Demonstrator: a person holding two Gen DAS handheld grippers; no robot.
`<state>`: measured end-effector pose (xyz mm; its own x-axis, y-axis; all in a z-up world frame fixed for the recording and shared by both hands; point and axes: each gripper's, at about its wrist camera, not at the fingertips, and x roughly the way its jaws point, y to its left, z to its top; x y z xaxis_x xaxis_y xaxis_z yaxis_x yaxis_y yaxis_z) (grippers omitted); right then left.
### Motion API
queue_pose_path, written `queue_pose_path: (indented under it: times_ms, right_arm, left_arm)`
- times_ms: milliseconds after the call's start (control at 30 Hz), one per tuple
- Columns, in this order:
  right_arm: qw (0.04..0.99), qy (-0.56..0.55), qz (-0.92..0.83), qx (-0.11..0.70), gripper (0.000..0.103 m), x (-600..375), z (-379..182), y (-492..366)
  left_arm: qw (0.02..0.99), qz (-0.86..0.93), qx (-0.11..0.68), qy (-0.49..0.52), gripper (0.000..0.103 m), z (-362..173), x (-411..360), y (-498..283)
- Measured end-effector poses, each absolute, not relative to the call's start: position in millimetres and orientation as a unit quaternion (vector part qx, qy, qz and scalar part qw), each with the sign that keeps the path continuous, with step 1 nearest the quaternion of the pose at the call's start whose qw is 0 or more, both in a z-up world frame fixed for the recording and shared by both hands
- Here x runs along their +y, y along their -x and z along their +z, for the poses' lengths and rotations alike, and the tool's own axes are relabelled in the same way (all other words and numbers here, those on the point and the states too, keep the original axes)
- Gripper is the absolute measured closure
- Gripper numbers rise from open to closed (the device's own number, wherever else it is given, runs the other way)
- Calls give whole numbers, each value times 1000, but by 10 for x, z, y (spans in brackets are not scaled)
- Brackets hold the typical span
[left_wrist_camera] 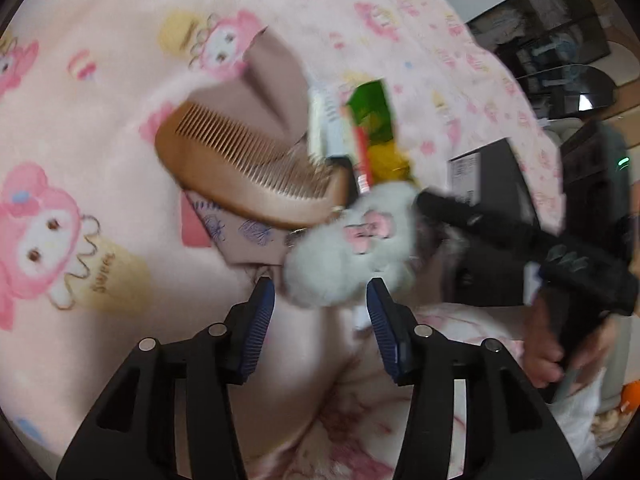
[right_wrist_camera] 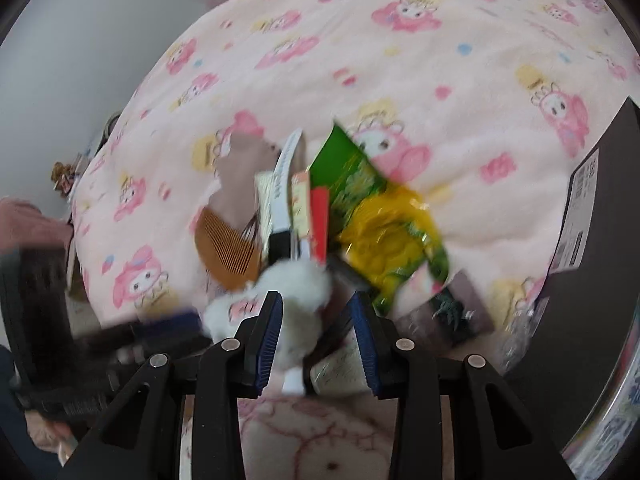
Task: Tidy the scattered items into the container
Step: 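Lift the white fluffy plush with the left gripper toward the black box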
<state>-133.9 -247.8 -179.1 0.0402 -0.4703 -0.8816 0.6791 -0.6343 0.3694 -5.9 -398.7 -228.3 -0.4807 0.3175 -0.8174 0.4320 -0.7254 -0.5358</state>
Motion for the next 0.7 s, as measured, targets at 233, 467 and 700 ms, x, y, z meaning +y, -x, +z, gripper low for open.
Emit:
queue_pose_path:
  times_ms: [233,467,700]
  right_arm:
    - [440,-606,-657,90,79,-2569,-1937,1258]
    - [439,-624,-642,74,79,-2489,-2006,1279]
    - [464,-606,-642,72,81,-2496,-1919,1161]
  left_arm:
    - [80,-800,392,-447,75,-2204,-4106,67]
    - [63,-775,417,-472,57,-2371,-4113,147]
    - [107,-785,390,-470,69,-2186,-3974,145]
